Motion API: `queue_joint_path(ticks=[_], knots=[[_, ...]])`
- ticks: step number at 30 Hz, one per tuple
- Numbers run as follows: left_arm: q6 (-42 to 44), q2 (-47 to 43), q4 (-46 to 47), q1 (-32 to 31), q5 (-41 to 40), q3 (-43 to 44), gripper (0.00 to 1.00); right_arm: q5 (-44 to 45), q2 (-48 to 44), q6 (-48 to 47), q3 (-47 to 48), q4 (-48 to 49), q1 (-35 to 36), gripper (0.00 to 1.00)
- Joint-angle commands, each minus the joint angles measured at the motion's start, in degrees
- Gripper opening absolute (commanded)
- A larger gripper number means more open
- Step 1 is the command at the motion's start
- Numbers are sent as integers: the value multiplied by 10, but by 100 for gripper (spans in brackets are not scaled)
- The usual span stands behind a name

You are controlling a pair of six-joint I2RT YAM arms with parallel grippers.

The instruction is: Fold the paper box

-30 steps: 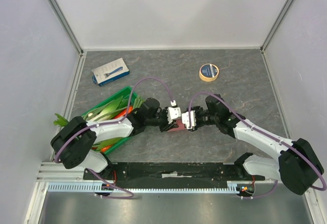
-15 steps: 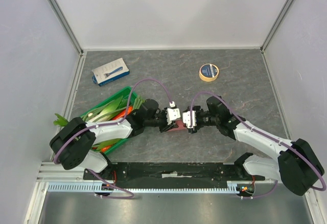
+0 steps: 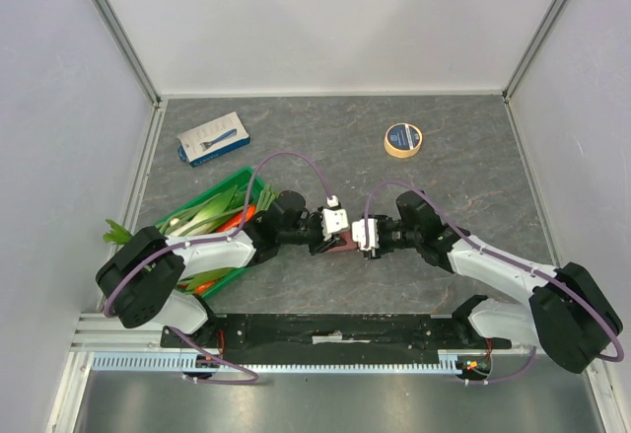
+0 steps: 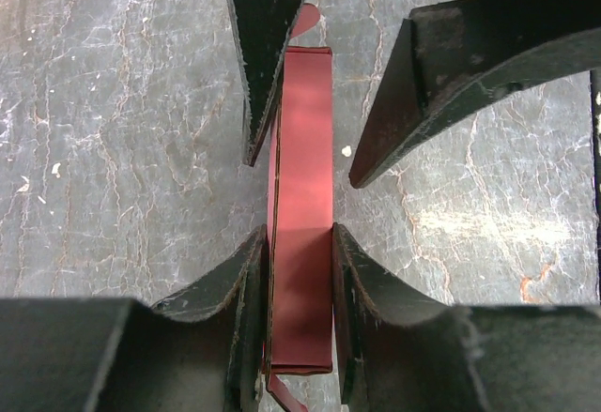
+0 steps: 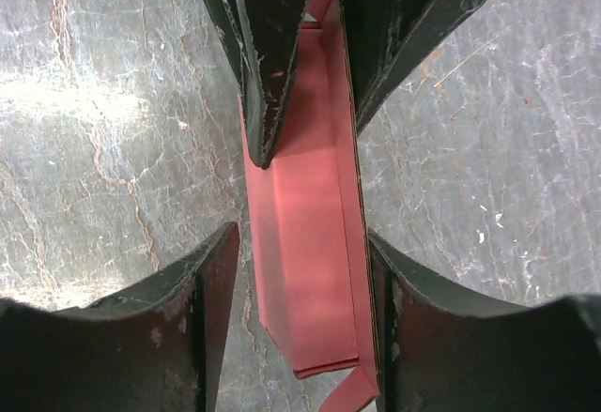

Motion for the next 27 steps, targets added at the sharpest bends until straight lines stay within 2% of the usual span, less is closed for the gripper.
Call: queue_joint_path(ticks=[1, 4, 8, 10, 14, 16, 17, 18, 20, 22, 25, 26, 27], knots=[[24, -12, 32, -2, 20, 13, 21, -8, 16, -4, 17, 26, 3, 56], [23, -5, 28, -2, 27, 17, 21, -12, 23, -3, 17, 29, 3, 51], [4, 1, 21, -2, 27, 28, 24, -15, 30, -4, 20, 28, 3, 34], [-5, 5, 7, -1, 19, 35, 26, -13, 31, -8, 19, 29, 3, 30], [-52, -1, 30, 19, 22, 31, 42, -11, 37, -11, 12, 32, 3, 27], [-83, -16, 43, 37, 27, 15, 46, -7, 37, -7, 13, 31, 2, 26], [-96, -27, 60, 42, 23, 8, 59, -5, 38, -7, 14, 29, 3, 26], [-110, -50, 64, 48, 23, 4, 64, 1, 38, -7, 16, 22, 2, 26], [-161, -84, 92, 71, 9, -21, 69, 5, 38, -6, 17, 17, 3, 26], [-213, -143, 121, 102, 26, -60, 70, 12, 38, -5, 17, 16, 3, 27], [-285, -227, 130, 114, -23, -102, 72, 17, 44, 2, 21, 12, 3, 27], [-312, -252, 124, 114, -61, -110, 69, 19, 48, 11, 29, 10, 2, 27], [-349, -284, 104, 114, -149, -121, 65, 20, 59, 11, 35, -1, 2, 27]])
